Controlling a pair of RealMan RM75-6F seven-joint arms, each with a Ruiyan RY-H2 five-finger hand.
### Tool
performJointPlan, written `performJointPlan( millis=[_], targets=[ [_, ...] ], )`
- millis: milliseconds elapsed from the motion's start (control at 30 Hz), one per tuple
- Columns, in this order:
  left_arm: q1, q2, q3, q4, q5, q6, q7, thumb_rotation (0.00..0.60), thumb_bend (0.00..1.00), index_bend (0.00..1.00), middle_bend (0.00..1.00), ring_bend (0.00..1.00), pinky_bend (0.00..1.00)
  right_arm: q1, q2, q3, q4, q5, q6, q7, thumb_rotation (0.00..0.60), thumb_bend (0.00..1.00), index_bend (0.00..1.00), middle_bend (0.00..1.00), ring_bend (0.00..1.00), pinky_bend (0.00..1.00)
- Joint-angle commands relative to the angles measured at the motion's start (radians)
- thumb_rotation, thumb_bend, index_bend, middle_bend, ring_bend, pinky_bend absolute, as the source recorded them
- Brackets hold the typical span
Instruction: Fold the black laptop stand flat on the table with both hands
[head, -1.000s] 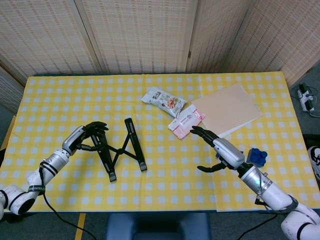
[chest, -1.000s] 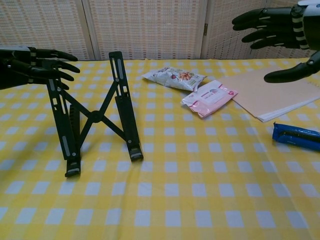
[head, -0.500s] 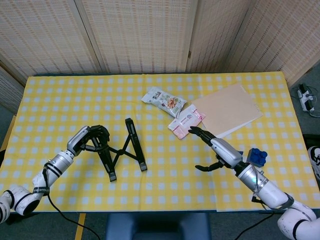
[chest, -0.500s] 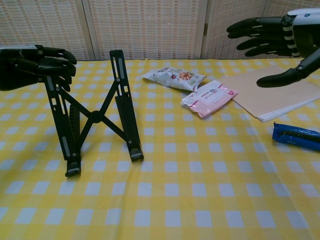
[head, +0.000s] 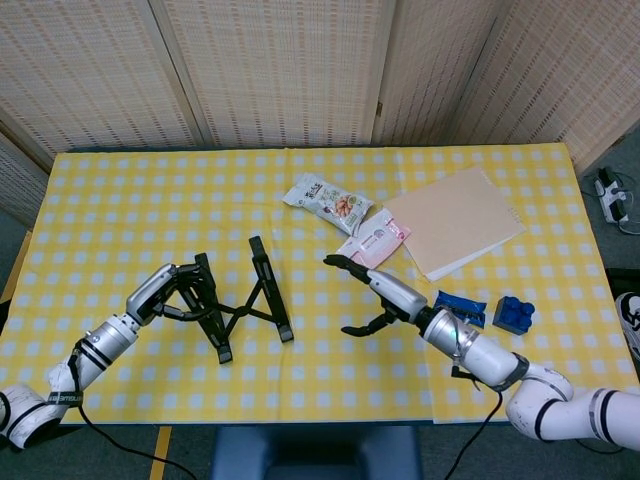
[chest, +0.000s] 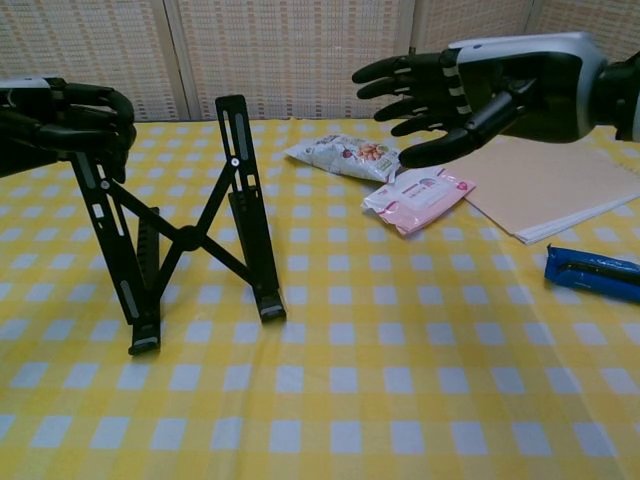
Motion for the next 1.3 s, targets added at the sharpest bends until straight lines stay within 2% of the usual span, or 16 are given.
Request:
performJointPlan(
  millis=[33, 367, 600, 1067, 1300],
  targets=[
    [0.003, 0.012, 0.013, -0.018, 0.013, 0.022, 0.005, 0.6, 0.25, 0.52, 0.58, 0.52, 0.49, 0.05, -0.062, 0.028, 0.049, 0.014, -0.042, 0.027, 0.6, 0.26, 0.0, 0.0, 0.04, 0.0],
    [0.003, 0.044, 0.045, -0.074, 0.044, 0.072, 0.033, 0.6, 0.25, 0.51, 0.58, 0.5, 0.49, 0.15, -0.233, 0.078, 0.163, 0.08, -0.096, 0.016, 0.6, 0.26, 0.0, 0.0, 0.04, 0.0],
    [0.008, 0.056, 0.067, -0.094, 0.062, 0.108, 0.038, 0.6, 0.25, 0.51, 0.58, 0.49, 0.49, 0.18, -0.3, 0.083, 0.193, 0.046, -0.084, 0.044, 0.6, 0.26, 0.0, 0.0, 0.05, 0.0],
    [0.031, 0.048, 0.102, -0.082, 0.072, 0.162, 0.095, 0.6, 0.25, 0.49, 0.58, 0.47, 0.48, 0.136, -0.27, -0.041, 0.145, -0.098, 0.019, 0.14, 0.6, 0.26, 0.0, 0.02, 0.07, 0.0],
    [0.049, 0.043, 0.113, -0.072, 0.062, 0.184, 0.124, 0.6, 0.25, 0.49, 0.58, 0.47, 0.48, 0.107, -0.223, -0.103, 0.093, -0.15, 0.087, 0.189, 0.6, 0.26, 0.0, 0.02, 0.07, 0.0]
  ],
)
